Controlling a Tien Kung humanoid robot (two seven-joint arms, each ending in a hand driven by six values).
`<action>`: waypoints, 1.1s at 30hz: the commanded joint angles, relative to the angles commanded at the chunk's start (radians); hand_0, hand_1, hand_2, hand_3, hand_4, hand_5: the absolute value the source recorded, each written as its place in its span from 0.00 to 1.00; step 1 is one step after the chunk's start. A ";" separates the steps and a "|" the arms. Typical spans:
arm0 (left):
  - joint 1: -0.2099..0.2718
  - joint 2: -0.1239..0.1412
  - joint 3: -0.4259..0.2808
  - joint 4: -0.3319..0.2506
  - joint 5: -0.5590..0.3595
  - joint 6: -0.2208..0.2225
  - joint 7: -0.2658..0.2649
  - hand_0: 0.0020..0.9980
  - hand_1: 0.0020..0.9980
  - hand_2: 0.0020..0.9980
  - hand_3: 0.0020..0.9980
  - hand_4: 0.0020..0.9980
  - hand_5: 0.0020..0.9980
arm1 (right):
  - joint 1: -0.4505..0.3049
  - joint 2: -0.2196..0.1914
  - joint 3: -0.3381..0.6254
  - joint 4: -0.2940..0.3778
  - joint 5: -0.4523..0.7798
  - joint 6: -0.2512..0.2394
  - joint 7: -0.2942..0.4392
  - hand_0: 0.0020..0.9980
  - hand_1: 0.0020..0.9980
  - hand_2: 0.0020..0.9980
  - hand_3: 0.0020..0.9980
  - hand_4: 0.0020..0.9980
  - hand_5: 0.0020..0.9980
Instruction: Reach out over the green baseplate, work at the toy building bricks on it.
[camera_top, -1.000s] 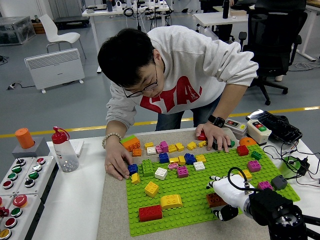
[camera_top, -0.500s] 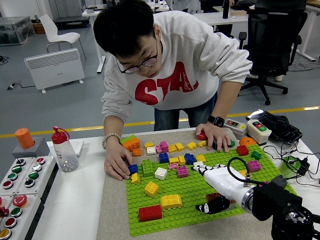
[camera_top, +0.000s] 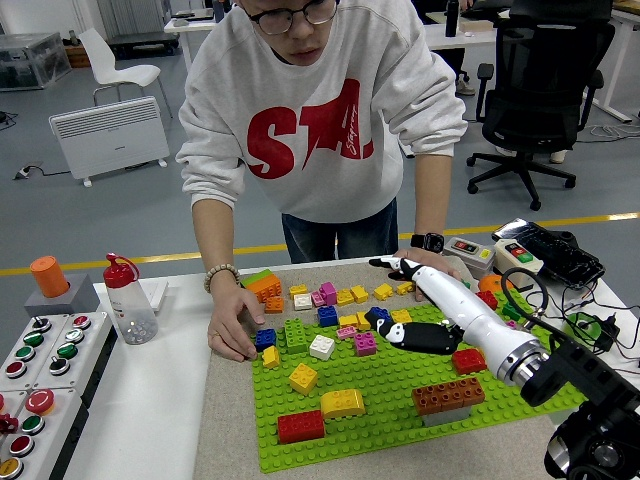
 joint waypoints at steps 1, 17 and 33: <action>0.000 0.000 0.000 0.000 0.000 0.000 0.000 0.65 0.69 0.67 0.56 0.28 1.00 | -0.008 0.001 0.018 -0.006 0.022 -0.031 0.023 0.78 0.76 0.80 0.76 0.46 0.32; 0.013 -0.004 0.003 0.000 0.006 -0.001 0.002 0.65 0.69 0.67 0.56 0.28 1.00 | -0.126 0.016 0.193 -0.057 0.178 -0.306 0.192 0.71 0.71 0.73 0.64 0.32 0.22; 0.016 -0.006 0.003 0.000 0.013 -0.002 0.001 0.65 0.69 0.67 0.56 0.28 1.00 | -0.173 -0.015 0.223 -0.106 0.115 -0.236 0.154 0.72 0.72 0.73 0.64 0.32 0.21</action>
